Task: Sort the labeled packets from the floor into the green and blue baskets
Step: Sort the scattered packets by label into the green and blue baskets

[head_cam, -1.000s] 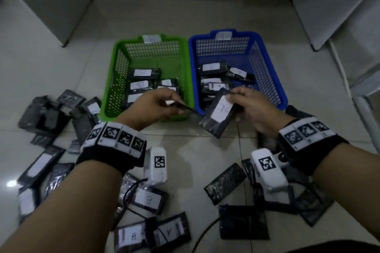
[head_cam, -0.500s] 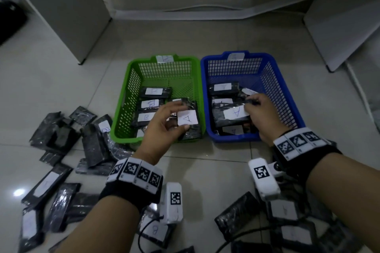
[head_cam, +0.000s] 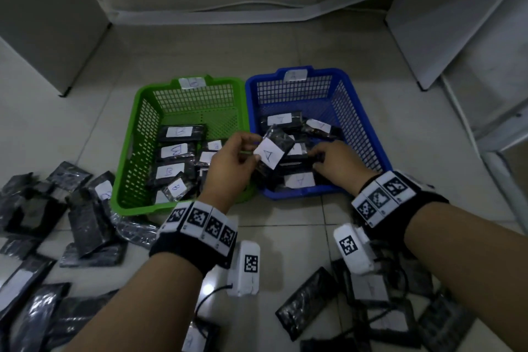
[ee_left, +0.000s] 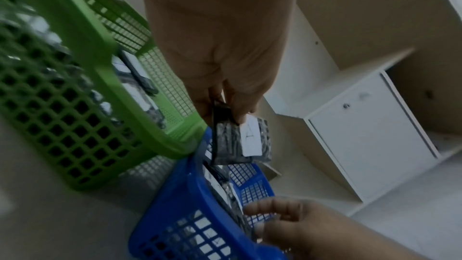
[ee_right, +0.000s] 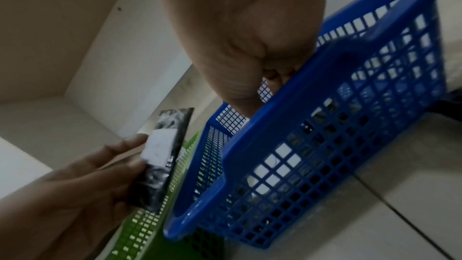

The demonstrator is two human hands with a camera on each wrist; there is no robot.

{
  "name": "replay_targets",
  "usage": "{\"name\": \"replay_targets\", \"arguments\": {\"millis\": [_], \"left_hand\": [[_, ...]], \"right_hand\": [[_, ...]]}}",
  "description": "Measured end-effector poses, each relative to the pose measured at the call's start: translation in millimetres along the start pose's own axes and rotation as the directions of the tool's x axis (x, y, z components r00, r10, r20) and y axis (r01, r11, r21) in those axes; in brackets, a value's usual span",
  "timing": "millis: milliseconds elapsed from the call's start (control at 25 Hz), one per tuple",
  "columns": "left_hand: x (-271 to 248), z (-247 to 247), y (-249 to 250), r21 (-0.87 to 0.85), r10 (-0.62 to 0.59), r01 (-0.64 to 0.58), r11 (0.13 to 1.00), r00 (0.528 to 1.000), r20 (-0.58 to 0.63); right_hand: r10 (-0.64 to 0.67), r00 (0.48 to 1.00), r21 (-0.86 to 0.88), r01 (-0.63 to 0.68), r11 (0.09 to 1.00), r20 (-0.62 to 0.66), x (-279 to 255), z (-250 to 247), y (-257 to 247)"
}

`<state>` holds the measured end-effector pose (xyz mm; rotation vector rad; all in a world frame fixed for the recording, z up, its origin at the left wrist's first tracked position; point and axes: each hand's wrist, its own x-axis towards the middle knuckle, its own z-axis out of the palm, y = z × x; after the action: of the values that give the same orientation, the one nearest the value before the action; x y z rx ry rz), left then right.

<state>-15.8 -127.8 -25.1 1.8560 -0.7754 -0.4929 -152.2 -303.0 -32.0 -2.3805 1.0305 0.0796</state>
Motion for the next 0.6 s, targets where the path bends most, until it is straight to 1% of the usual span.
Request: {"name": "replay_targets", "arguments": {"millis": [40,120,160,200,240,280,320,360,400,440,480,520,560,600], "left_hand": [[6,11,5,0.088,0.032,-0.038,0.995,0.998,0.062],[18,33,10,0.239,0.071,-0.115,0.964,0.980,0.188],[22,44,12,0.308,0.076,-0.154,0.939,0.965,0.253],[26,52,12,0.380,0.071,-0.198,0.903,0.943,0.324],[28,61,11,0.445,0.046,-0.241,0.862,0.913,0.404],[30,66,9,0.502,0.006,-0.273,0.821,0.883,0.470],[30,71,7,0.545,-0.035,-0.292,0.786,0.859,0.511],[29,74,3,0.574,-0.046,-0.298,0.763,0.860,0.509],[24,75,2,0.585,0.001,-0.303,0.752,0.888,0.459],[14,78,0,0.569,0.109,-0.317,0.759,0.923,0.369],[0,79,1,0.539,0.250,-0.356,0.764,0.932,0.261],[-19,81,2,0.511,0.372,-0.415,0.753,0.909,0.190],[-41,83,3,0.476,0.456,-0.483,0.735,0.872,0.180],[-64,85,4,0.431,0.491,-0.547,0.717,0.836,0.245]], "right_hand": [[-0.011,0.996,0.112,0.022,0.993,-0.093,-9,-2,6],[-0.013,0.966,0.298,0.093,0.950,-0.260,-36,-6,20],[-0.018,0.945,0.336,0.134,0.932,-0.326,-53,-7,28],[-0.034,0.932,0.349,0.169,0.922,-0.360,-69,-6,35],[-0.045,0.931,0.354,0.181,0.918,-0.361,-87,-3,46],[-0.045,0.948,0.361,0.163,0.918,-0.314,-102,3,54],[-0.029,0.974,0.364,0.111,0.925,-0.223,-116,11,66],[-0.032,0.993,0.344,0.068,0.936,-0.110,-128,19,76],[-0.046,0.999,0.281,0.041,0.959,0.011,-136,28,85],[-0.075,0.990,0.177,0.052,0.983,0.122,-145,35,93],[-0.094,0.968,0.050,0.085,0.995,0.233,-151,40,97],[-0.097,0.937,-0.080,0.131,0.988,0.335,-156,42,98],[-0.087,0.915,-0.200,0.178,0.963,0.394,-160,43,97],[-0.087,0.905,-0.287,0.221,0.932,0.416,-162,42,95]]}}
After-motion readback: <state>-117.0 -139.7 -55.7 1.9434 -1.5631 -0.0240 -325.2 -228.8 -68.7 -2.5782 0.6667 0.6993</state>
